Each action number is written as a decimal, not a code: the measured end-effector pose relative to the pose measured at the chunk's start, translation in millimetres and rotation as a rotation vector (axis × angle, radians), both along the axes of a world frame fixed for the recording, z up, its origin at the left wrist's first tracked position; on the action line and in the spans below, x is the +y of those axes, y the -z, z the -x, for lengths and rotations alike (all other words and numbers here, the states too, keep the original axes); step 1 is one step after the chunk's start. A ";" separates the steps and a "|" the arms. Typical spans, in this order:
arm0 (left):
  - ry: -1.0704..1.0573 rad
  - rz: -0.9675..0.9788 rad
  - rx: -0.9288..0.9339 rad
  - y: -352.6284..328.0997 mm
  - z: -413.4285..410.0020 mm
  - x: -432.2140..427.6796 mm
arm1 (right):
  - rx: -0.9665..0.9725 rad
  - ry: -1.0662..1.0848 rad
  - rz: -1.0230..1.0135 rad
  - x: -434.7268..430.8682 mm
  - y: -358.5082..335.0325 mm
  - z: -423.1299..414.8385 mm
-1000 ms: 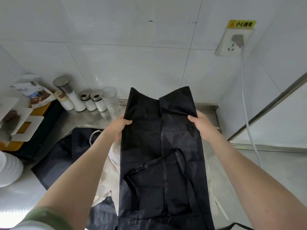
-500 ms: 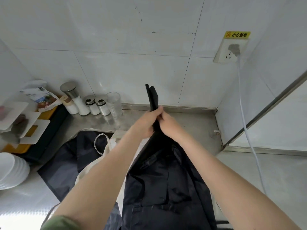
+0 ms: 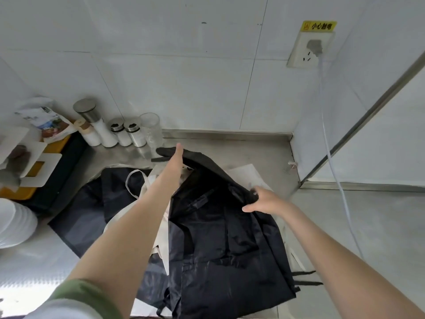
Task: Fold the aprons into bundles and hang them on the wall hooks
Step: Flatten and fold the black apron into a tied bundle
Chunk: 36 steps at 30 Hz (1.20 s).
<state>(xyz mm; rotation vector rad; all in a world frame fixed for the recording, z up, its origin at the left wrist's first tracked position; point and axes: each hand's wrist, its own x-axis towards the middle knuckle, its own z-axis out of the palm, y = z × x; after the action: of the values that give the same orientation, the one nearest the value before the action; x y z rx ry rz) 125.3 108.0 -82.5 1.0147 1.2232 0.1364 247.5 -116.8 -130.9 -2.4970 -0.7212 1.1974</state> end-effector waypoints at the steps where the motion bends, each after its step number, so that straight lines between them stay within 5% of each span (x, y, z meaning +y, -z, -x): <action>1: 0.015 0.003 -0.005 2.7 7.7 -4.3 | -0.013 0.021 0.022 -7.4 4.1 2.2; 6: 0.341 -0.347 0.385 28.7 49.6 -29.8 | 0.032 0.062 0.062 -25.5 11.1 13.3; 11: 0.465 -0.235 0.412 42.9 90.4 -44.1 | -0.022 0.044 0.074 -34.9 7.5 28.8; 21: 0.467 0.184 -0.177 11.2 85.8 -87.7 | -0.121 0.053 -0.139 -10.4 -31.3 55.7; 30: 0.342 -0.380 0.409 46.5 82.9 -87.1 | -0.126 0.133 -0.270 -26.6 -27.4 45.9; 36: 0.326 -0.359 0.269 42.5 66.2 -106.1 | -0.119 0.026 -0.312 -17.7 -38.1 70.6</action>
<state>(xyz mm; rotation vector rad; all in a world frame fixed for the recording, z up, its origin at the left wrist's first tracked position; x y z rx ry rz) 59.1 1.9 -124.9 1.5725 1.2813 -0.0398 176.9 -134.5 -92.8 -2.3219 -0.8323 0.8569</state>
